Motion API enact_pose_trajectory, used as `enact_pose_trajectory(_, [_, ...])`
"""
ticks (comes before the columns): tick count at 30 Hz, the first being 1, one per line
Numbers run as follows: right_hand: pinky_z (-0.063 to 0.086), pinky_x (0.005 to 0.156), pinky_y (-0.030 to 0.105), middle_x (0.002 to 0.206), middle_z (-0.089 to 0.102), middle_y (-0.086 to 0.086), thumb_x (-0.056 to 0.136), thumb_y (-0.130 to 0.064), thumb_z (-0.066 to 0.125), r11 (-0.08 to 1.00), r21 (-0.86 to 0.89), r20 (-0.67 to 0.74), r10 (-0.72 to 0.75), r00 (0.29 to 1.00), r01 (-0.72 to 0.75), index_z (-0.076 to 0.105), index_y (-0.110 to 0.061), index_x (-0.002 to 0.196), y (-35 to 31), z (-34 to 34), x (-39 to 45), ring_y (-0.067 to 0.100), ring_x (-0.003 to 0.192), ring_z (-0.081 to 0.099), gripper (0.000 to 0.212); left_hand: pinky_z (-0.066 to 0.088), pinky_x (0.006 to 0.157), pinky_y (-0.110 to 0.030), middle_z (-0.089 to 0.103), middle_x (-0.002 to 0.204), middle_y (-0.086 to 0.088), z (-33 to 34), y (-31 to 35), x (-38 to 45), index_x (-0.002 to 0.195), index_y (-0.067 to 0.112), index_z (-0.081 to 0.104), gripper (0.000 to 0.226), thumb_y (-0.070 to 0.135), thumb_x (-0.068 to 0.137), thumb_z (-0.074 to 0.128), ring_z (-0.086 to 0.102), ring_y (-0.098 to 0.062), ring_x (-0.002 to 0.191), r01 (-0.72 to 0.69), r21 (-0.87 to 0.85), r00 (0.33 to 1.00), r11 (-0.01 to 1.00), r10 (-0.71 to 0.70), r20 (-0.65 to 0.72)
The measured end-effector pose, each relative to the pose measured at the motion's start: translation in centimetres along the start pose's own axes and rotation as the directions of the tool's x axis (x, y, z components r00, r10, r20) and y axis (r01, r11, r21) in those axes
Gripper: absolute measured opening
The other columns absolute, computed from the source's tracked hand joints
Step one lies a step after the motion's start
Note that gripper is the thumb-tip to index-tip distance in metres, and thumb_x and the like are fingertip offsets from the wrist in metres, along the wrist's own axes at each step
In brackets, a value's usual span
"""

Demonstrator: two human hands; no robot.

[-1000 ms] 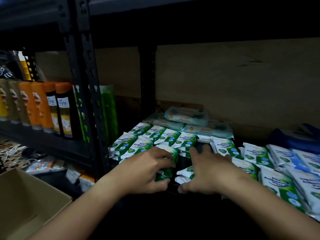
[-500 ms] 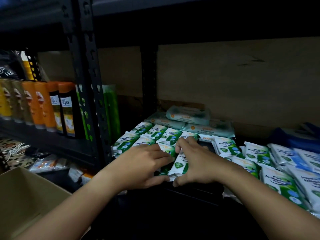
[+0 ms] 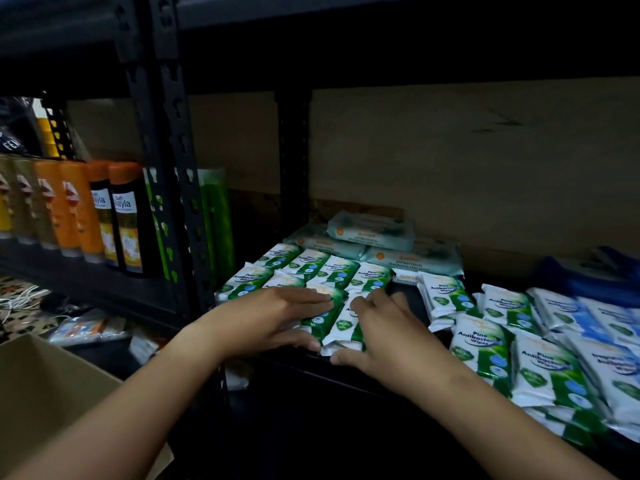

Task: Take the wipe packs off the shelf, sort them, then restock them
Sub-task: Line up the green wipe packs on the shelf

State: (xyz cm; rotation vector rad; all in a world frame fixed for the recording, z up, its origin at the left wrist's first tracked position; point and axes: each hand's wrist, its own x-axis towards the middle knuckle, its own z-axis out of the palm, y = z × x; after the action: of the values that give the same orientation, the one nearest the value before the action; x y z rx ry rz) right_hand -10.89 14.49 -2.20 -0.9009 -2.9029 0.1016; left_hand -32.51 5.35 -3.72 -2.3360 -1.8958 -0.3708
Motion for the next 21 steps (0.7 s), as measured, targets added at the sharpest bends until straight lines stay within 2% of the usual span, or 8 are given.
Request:
enact_pose_trajectory(2, [0.037, 0.108, 0.040, 0.144, 0.036, 0.007, 0.083, -0.075, 0.057, 0.998, 0.068, -0.010, -0.005, 1.000, 0.006, 0.038, -0.017, 0.146, 0.4, 0.3, -0.1, 0.030, 0.132, 0.028, 0.088, 0.030, 0.117, -0.021, 0.035, 0.160, 0.016, 0.1, -0.4, 0.0, 0.151, 0.034, 0.044, 0.070, 0.068, 0.091, 0.052, 0.033, 0.001, 0.145, 0.006, -0.009, 1.000, 1.000, -0.006, 0.018])
enact_pose_trajectory(4, [0.035, 0.109, 0.038, 0.145, 0.036, 0.001, 0.081, -0.082, 0.049, 0.961, 0.272, -0.037, 0.055, 0.998, -0.043, 0.040, -0.024, 0.147, 0.6, 0.3, -0.3, 0.024, 0.135, 0.026, 0.089, 0.029, 0.118, -0.023, 0.033, 0.161, 0.017, 0.1, -0.6, -0.1, 0.153, 0.035, 0.040, 0.068, 0.069, 0.094, 0.048, 0.031, 0.002, 0.145, 0.007, -0.013, 1.000, 1.000, -0.007, 0.014])
enact_pose_trajectory(7, [0.025, 0.115, 0.043, 0.155, 0.030, 0.000, 0.093, -0.073, 0.039, 0.686, 0.704, -0.056, 0.308, 0.950, -0.181, 0.037, -0.035, 0.150, 0.3, 0.1, 0.8, 0.022, 0.146, 0.018, 0.068, 0.024, 0.121, -0.026, 0.033, 0.161, 0.015, -0.4, -0.6, 0.7, 0.154, 0.036, 0.038, 0.067, 0.072, 0.097, 0.035, 0.026, 0.001, 0.147, 0.062, -0.035, 0.996, 0.997, -0.064, -0.057])
enact_pose_trajectory(9, [0.020, 0.120, 0.048, 0.164, 0.019, -0.001, 0.100, -0.064, 0.037, 0.507, 0.833, -0.007, 0.413, 0.911, -0.224, 0.029, -0.039, 0.154, 0.0, 0.7, 2.3, 0.024, 0.152, 0.009, 0.060, 0.015, 0.125, -0.032, 0.028, 0.162, 0.018, -0.7, -0.8, 2.1, 0.154, 0.042, 0.033, 0.068, 0.075, 0.096, 0.023, 0.016, 0.001, 0.150, 0.143, -0.061, 0.988, 0.988, -0.146, -0.042])
enact_pose_trajectory(11, [0.013, 0.123, 0.051, 0.169, -0.001, -0.004, 0.104, -0.053, 0.040, 0.398, 0.891, 0.032, 0.425, 0.905, -0.218, 0.019, -0.040, 0.157, -0.3, 1.6, 3.4, 0.021, 0.155, -0.004, 0.059, 0.000, 0.126, -0.044, 0.013, 0.165, 0.023, -0.7, -1.0, 3.6, 0.155, 0.050, 0.024, 0.066, 0.078, 0.095, 0.017, -0.001, 0.001, 0.152, 0.255, -0.071, 0.966, 0.964, -0.251, 0.063])
enact_pose_trajectory(14, [0.007, 0.125, 0.050, 0.166, -0.022, -0.003, 0.106, -0.035, 0.046, 0.412, 0.879, 0.061, 0.401, 0.914, -0.239, 0.009, -0.038, 0.160, -0.5, 3.1, 4.6, 0.023, 0.154, -0.017, 0.066, -0.018, 0.117, -0.060, -0.005, 0.165, 0.024, 0.0, -1.0, 5.3, 0.154, 0.056, 0.011, 0.060, 0.072, 0.098, 0.019, -0.017, -0.005, 0.152, 0.386, 0.000, 0.895, 0.923, -0.374, 0.244])
enact_pose_trajectory(17, [0.007, 0.125, 0.049, 0.165, -0.024, 0.000, 0.106, -0.026, 0.046, 0.459, 0.856, 0.044, 0.397, 0.917, -0.240, 0.008, -0.034, 0.161, -0.6, 3.8, 5.4, 0.025, 0.154, -0.016, 0.068, -0.015, 0.117, -0.064, -0.004, 0.166, 0.023, 0.5, -1.1, 5.8, 0.154, 0.058, 0.007, 0.058, 0.069, 0.099, 0.023, -0.013, -0.006, 0.153, 0.420, -0.024, 0.871, 0.907, -0.396, 0.290])
enact_pose_trajectory(21, [0.011, 0.125, 0.048, 0.167, -0.018, 0.005, 0.104, -0.024, 0.047, 0.474, 0.855, 0.001, 0.405, 0.914, -0.211, 0.015, -0.028, 0.161, -1.1, 4.3, 6.2, 0.027, 0.155, -0.007, 0.066, -0.004, 0.119, -0.065, 0.004, 0.167, 0.021, 1.1, -1.9, 5.9, 0.153, 0.058, 0.013, 0.060, 0.072, 0.097, 0.029, -0.004, -0.004, 0.154, 0.405, -0.052, 0.895, 0.913, -0.385, 0.225])
